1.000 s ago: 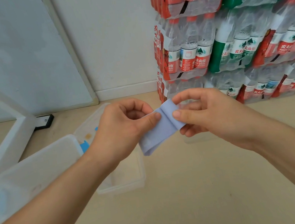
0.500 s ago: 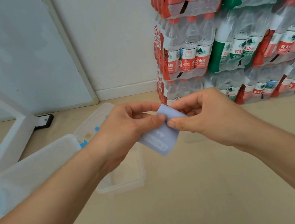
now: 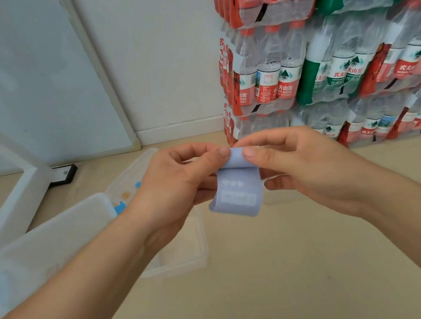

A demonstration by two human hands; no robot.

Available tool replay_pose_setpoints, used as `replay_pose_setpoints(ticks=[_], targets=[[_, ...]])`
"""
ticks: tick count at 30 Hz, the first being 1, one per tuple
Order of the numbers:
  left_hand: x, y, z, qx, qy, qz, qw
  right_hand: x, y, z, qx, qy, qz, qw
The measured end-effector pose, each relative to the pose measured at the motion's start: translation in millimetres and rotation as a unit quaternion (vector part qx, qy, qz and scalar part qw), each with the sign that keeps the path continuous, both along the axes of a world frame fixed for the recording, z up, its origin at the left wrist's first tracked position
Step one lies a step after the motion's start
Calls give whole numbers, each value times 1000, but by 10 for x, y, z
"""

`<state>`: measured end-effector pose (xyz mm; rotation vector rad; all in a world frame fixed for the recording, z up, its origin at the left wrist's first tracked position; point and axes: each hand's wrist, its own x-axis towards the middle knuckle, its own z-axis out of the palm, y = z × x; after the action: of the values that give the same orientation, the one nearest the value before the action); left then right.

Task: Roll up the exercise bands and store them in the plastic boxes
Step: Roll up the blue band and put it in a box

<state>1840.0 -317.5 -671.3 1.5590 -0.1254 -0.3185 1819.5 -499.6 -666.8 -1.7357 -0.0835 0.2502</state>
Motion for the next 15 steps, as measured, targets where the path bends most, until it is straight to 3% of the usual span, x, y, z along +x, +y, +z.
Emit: replay_pose_setpoints(ticks=[4, 15], targets=[[-2, -13, -24, -17, 17, 4, 1000, 27, -9, -32, 73, 45, -28, 996], [-3, -2, -1, -20, 12, -29, 999, 20, -22, -10, 93, 42, -44, 994]])
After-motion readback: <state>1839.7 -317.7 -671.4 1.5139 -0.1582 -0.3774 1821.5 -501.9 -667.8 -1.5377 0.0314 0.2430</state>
